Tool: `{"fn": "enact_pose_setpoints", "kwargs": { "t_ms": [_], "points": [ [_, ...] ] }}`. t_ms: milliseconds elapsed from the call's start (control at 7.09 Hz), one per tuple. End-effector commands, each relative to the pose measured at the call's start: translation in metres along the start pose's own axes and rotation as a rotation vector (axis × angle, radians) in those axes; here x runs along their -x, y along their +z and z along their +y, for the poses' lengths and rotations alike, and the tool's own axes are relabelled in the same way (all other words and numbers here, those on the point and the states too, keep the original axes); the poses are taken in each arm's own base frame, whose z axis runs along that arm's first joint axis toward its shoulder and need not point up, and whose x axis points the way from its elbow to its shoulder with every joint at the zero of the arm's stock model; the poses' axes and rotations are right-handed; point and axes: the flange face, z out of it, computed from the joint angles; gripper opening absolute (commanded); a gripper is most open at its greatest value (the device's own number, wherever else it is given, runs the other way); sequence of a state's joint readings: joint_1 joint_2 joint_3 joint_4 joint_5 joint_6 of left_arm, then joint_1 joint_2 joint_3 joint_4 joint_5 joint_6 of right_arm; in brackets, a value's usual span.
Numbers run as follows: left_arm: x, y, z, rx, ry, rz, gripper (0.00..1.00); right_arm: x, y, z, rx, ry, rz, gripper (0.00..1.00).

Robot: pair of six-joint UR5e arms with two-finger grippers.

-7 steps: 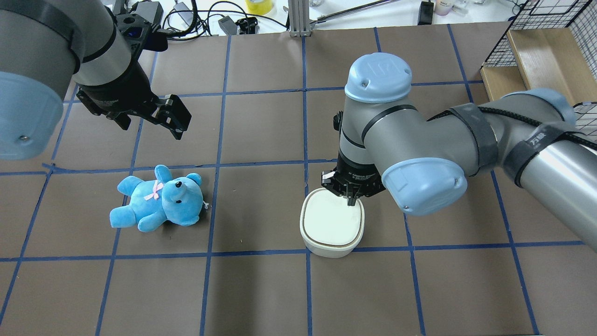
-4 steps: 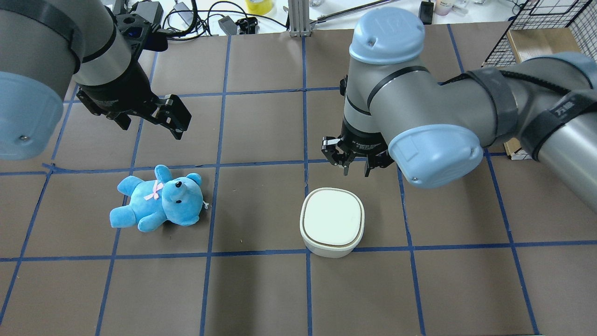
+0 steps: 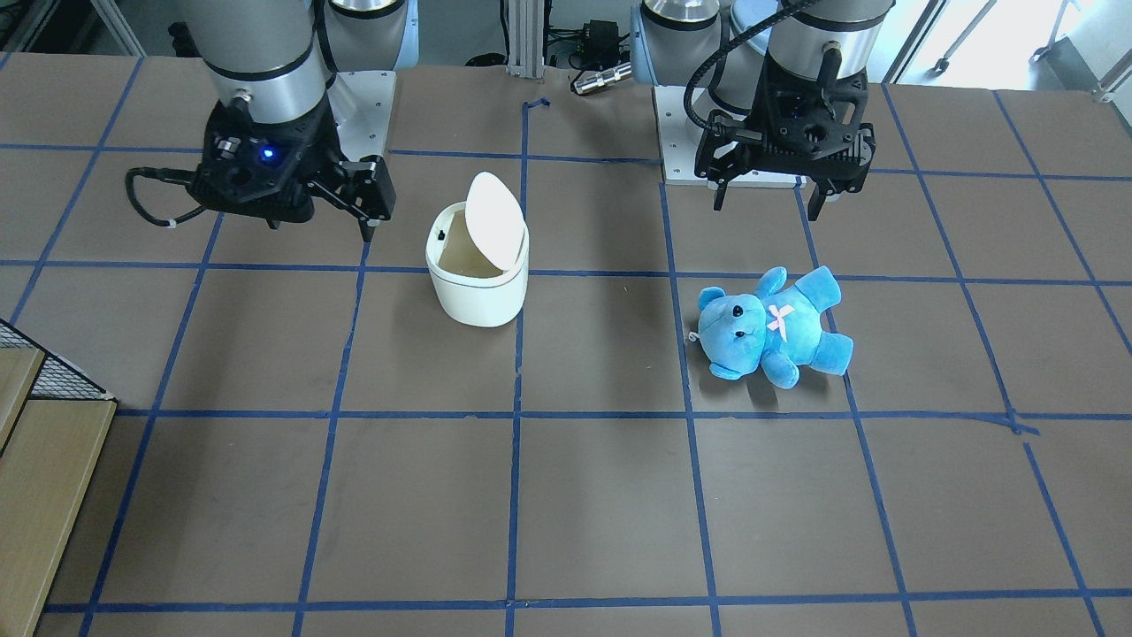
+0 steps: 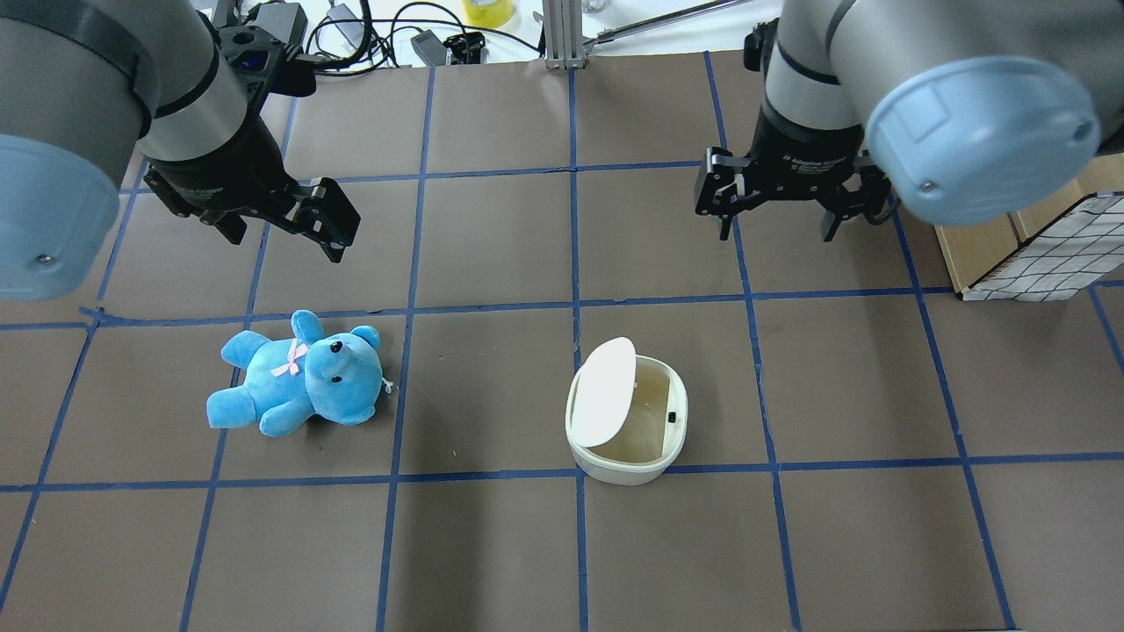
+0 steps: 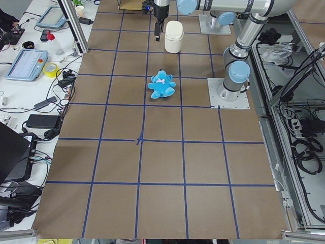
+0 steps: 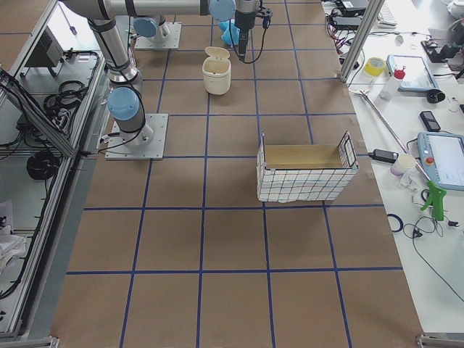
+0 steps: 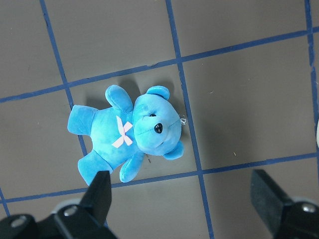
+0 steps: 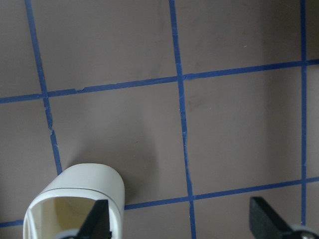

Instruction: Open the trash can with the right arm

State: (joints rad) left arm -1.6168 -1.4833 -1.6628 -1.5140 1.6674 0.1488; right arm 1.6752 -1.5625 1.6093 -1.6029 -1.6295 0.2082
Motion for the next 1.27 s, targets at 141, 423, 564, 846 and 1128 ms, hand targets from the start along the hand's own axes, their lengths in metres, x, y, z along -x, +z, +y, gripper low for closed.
{"fn": "enact_pose_setpoints", "kwargs": {
  "t_ms": [141,423,564,846,1128],
  "points": [
    [0.0,0.0,0.0,0.0,0.0,0.0,1.0,-0.033,-0.013,-0.007,-0.019,-0.043,-0.007,1.0],
    [0.0,0.0,0.0,0.0,0.0,0.0,1.0,-0.044,-0.014,-0.012,-0.02,-0.034,-0.036,1.0],
    [0.0,0.0,0.0,0.0,0.0,0.0,1.0,-0.051,-0.014,-0.015,-0.016,-0.016,-0.055,1.0],
    [0.0,0.0,0.0,0.0,0.0,0.0,1.0,-0.052,-0.015,-0.013,-0.002,-0.014,-0.054,1.0],
    [0.0,0.0,0.0,0.0,0.0,0.0,1.0,-0.053,-0.016,-0.011,0.001,-0.013,-0.046,1.0]
  ]
}}
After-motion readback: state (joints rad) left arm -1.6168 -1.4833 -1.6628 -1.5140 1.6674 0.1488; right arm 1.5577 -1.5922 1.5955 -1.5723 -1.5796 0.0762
